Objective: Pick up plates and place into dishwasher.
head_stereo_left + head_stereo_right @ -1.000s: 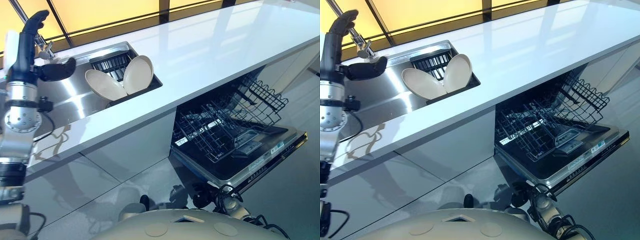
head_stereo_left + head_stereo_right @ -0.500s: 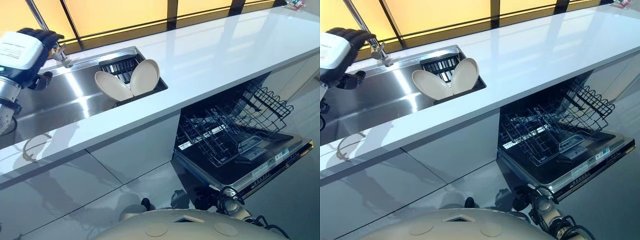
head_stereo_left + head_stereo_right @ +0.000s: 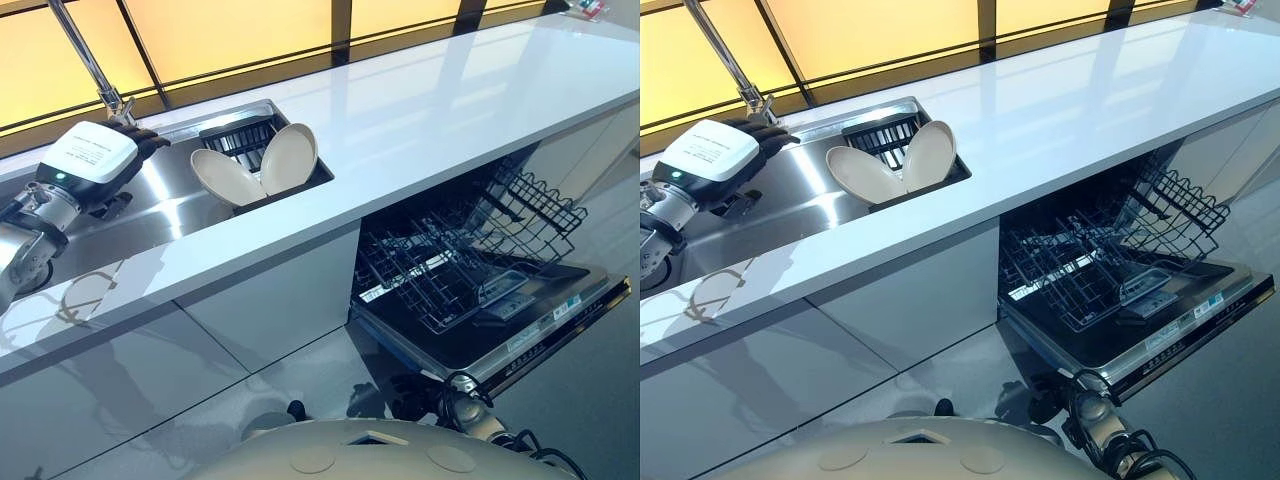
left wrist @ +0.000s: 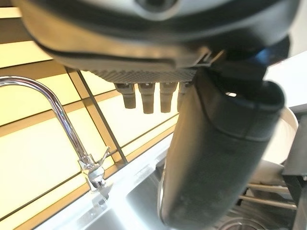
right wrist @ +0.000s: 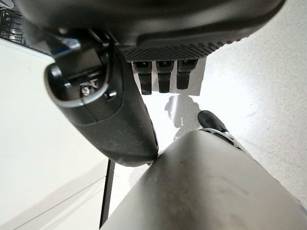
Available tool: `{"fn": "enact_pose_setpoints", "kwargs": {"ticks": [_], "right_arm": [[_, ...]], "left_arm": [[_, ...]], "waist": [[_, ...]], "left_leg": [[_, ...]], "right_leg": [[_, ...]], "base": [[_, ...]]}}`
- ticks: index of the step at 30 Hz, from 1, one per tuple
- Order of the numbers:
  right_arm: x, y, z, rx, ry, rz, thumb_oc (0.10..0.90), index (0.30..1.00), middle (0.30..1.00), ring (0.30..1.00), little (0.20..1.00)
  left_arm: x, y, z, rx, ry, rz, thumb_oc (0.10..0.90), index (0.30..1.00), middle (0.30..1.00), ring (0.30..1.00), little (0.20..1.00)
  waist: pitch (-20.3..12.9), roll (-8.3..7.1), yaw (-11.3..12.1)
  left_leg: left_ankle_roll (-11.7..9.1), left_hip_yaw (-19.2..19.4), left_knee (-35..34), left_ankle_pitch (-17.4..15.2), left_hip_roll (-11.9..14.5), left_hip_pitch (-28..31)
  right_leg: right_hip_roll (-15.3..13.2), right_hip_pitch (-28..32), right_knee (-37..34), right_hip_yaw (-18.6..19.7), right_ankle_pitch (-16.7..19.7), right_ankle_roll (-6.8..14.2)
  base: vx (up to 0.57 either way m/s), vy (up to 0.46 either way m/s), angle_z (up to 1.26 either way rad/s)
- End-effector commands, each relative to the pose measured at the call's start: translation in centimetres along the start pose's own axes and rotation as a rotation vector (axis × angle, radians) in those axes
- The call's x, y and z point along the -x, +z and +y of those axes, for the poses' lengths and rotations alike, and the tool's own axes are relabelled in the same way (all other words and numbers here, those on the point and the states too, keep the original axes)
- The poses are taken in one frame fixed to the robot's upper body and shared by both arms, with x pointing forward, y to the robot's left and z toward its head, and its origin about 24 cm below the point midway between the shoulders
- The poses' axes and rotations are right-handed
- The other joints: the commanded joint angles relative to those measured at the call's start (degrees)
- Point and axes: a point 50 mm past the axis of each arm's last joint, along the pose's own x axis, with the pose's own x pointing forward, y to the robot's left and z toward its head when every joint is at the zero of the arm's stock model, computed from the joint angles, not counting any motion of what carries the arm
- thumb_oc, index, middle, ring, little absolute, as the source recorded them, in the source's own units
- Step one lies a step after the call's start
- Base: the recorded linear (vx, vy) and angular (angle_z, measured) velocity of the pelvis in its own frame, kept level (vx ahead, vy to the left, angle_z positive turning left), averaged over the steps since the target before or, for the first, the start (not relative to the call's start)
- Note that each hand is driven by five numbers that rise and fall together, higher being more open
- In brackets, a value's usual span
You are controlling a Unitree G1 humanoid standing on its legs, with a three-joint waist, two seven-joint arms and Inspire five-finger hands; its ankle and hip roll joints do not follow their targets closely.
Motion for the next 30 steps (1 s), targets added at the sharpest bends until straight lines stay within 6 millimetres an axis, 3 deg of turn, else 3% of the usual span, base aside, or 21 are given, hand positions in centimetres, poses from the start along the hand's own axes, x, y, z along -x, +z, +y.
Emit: {"fn": "enact_pose_setpoints", "kwargs": {"ticks": [1,10,19,30], "right_arm": [[1.3,0.6,-5.4,0.086,-0.127,0.000,0.800,0.900,0.900,0.900,0.900],[1.2,1.1,-5.6,0.084,-0.128,-0.009,0.800,0.900,0.900,0.900,0.900],[1.1,1.3,-5.8,0.074,-0.134,-0.002,0.800,0.900,0.900,0.900,0.900],[1.0,1.7,-6.1,0.074,-0.141,0.005,0.800,0.900,0.900,0.900,0.900]], "left_arm": [[-1.2,-4.8,7.1,-0.053,0.322,0.217,0.800,0.900,0.900,0.900,0.900],[-3.1,-2.6,3.2,0.006,0.269,0.228,0.800,0.900,0.900,0.900,0.900],[-4.0,-1.7,2.1,0.001,0.277,0.265,0.800,0.900,0.900,0.900,0.900],[-4.4,-1.6,0.6,-0.065,0.163,0.287,0.800,0.900,0.900,0.900,0.900]], "waist": [[0.1,1.01,-1.5],[0.2,0.60,-3.4],[0.4,0.26,-4.1],[0.5,0.25,-4.4]], "left_leg": [[3.3,5.3,0.4,-9.8,-4.1,5.2],[3.4,6.7,0.4,-10.0,-4.0,5.6],[3.6,7.8,0.6,-10.0,-3.9,5.7],[3.7,8.5,0.6,-9.8,-3.9,5.5]], "right_leg": [[1.4,-3.3,3.7,1.4,-1.5,2.3],[1.8,-3.4,3.7,3.3,-1.3,2.2],[2.1,-3.5,3.5,4.3,-1.1,2.1],[2.2,-3.7,3.3,4.9,-0.7,2.2]], "base": [[0.01,0.007,-0.04],[0.02,0.005,-0.09],[0.02,0.005,-0.13],[0.01,0.010,-0.05]]}}
